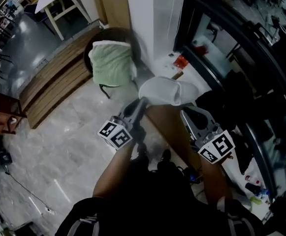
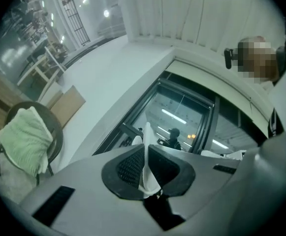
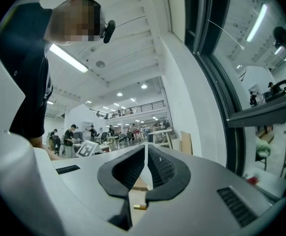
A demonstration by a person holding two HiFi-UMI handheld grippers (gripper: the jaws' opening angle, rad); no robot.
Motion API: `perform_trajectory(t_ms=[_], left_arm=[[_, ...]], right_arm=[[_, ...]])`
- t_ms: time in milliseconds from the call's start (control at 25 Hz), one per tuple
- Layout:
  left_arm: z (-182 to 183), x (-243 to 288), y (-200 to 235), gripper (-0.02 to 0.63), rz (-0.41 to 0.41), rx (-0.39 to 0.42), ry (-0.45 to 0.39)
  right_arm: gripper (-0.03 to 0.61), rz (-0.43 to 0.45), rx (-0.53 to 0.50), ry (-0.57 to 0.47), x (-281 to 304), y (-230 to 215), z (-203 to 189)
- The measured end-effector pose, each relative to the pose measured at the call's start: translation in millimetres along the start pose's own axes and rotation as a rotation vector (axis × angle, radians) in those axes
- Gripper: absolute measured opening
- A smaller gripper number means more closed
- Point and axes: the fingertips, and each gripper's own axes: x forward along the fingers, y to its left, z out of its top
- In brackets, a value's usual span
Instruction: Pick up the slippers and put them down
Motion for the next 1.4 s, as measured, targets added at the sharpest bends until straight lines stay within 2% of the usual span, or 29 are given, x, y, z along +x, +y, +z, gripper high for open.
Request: perform_trajectory(t_ms=[120,360,640,760,1040,1200,1400], left_arm=[[-34.9,4.6,27.7,0.032,0.044,-0.055,0.037],[-121.6,2.2,75.2,0.032,0.115,-0.11,0.121],[-217.1,-30.6,125.7,0.032,0.25,-0.234,0.141],[-237.9,-42.0,145.5,0.032,0.305,-0.28,0.119],[-277.2,-68.1,186.9,0.034,0.418,-0.31,0.104],[-291.7,-76.4,198.1,0.037,0.466,-0.292,0.11],[-305.9,-83.9,199.7,0.048,0.49,-0.265,0.147]], right_arm=[[0.032,-0.028,0.043,0.037,0.6,-21.2,-29.5],[0.032,-0.052,0.108,0.107,-5.0,-52.6,-110.2],[0.032,-0.025,0.205,0.172,-4.9,-50.7,-191.1],[0.032,-0.02,0.232,0.198,-8.3,-50.5,-215.6],[0.032,-0.008,0.28,0.246,-9.8,-49.2,-262.6],[0.032,0.013,0.293,0.255,-3.3,-46.3,-276.7],[0.032,0.022,0.298,0.25,0.9,-45.4,-281.5]])
